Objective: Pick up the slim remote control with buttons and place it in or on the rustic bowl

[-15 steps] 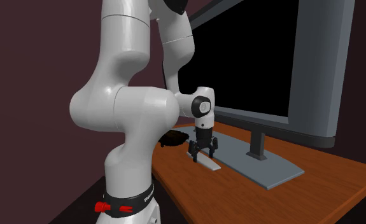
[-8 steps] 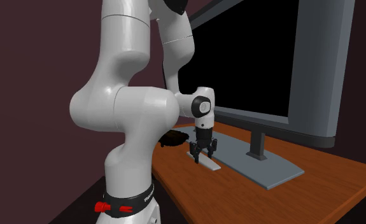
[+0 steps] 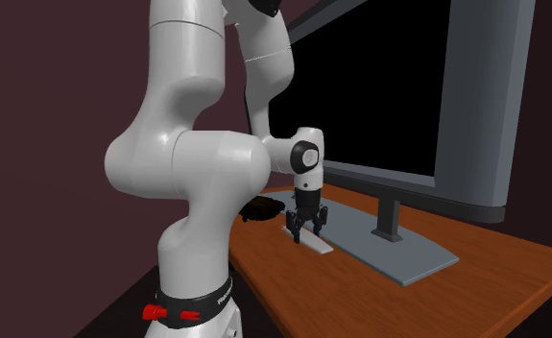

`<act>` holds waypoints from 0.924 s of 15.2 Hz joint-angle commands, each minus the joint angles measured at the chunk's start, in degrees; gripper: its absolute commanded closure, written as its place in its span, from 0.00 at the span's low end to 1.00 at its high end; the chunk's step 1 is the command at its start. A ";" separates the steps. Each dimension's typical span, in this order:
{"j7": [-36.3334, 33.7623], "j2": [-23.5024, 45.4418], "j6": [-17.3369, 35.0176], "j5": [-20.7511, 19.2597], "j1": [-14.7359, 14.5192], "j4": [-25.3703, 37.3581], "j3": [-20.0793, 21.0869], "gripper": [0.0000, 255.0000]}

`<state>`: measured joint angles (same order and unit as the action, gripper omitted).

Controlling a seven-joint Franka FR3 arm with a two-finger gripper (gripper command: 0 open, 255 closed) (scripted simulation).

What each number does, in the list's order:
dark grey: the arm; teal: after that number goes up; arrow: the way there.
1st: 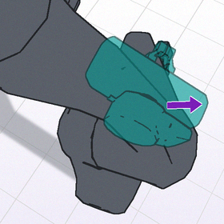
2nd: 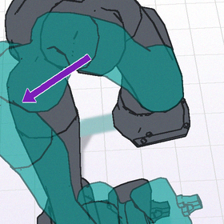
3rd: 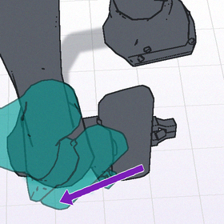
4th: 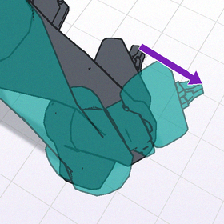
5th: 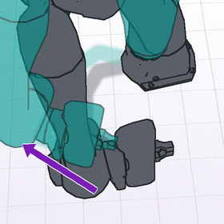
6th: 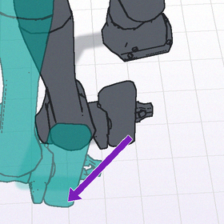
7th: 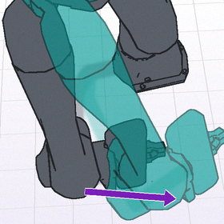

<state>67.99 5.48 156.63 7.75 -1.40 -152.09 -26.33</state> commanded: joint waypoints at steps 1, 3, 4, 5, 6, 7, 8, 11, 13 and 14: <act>-1.83 -1.92 -1.64 -2.48 -0.34 -0.02 -0.77 1.00; -3.54 -3.95 -3.38 -4.83 -0.40 -0.04 -1.27 1.00; -4.32 -4.95 -4.27 -5.91 -0.37 -0.02 -1.43 1.00; -5.05 -5.94 -5.17 -6.93 -0.30 0.02 -1.54 1.00; -5.74 -6.91 -6.09 -7.88 -0.21 0.08 -1.60 1.00; -6.38 -7.86 -7.01 -8.76 -0.09 0.16 -1.61 1.00; -6.98 -8.80 -7.94 -9.58 0.04 0.25 -1.59 1.00; -8.51 -11.50 -10.77 -11.66 0.47 0.63 -1.40 1.00; -9.36 -13.21 -12.67 -12.78 0.76 0.96 -1.19 1.00; -9.73 -14.03 -13.63 -13.27 0.91 1.14 -1.06 1.00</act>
<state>58.72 -7.84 144.09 -5.10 -0.54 -151.35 -27.56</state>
